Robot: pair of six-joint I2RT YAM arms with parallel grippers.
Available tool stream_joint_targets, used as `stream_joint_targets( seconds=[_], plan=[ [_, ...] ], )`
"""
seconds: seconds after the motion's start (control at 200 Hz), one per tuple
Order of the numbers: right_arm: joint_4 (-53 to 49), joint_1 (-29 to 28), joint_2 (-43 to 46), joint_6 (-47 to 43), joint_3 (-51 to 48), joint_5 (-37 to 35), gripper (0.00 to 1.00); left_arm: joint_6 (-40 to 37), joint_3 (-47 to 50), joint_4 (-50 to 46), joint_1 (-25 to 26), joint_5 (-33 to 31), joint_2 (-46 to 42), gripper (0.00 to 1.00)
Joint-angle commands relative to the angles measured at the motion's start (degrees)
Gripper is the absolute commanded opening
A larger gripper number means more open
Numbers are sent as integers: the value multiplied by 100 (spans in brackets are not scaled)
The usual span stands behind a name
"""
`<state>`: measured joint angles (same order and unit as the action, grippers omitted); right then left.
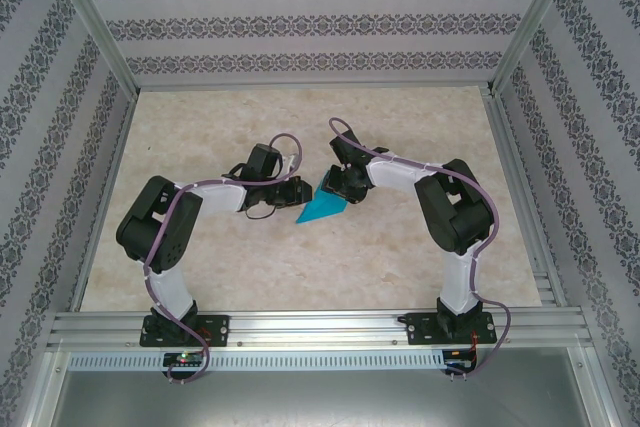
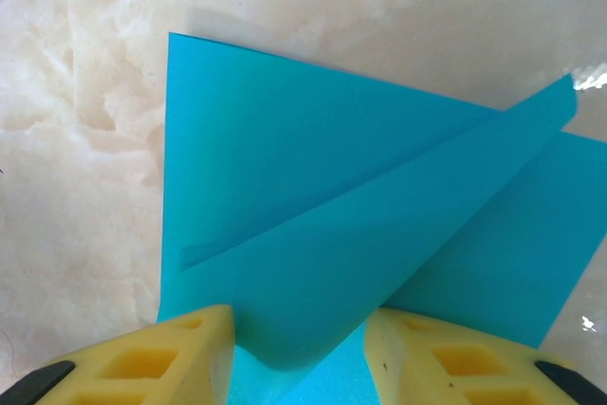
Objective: Fold a paper plane with a square sheet of paper (pick it up from the middle)
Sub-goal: Fourth fold the wing at the center of the table.
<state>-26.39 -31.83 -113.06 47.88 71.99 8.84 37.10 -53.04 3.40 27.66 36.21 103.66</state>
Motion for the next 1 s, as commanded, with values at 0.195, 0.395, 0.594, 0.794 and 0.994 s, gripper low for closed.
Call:
stream_joint_targets(
  seconds=[0.195, 0.395, 0.594, 0.794, 0.994],
  plan=[
    [-657, 33, -417, -24, -203, -206, 49, 91, -234, 131, 181, 280, 397, 12],
    [-674, 29, -453, 44, -201, -172, 49, -56, -334, -174, 181, -16, 462, 10],
    [-674, 70, -455, 71, -246, -180, 48, -184, -370, -397, 184, -285, 531, 8],
    [-674, 92, -465, 91, -271, -157, 46, -244, -436, -537, 183, -403, 576, 7],
    [-665, 98, -489, 108, -295, -138, 45, -273, -486, -590, 179, -454, 603, 7]
  ],
)
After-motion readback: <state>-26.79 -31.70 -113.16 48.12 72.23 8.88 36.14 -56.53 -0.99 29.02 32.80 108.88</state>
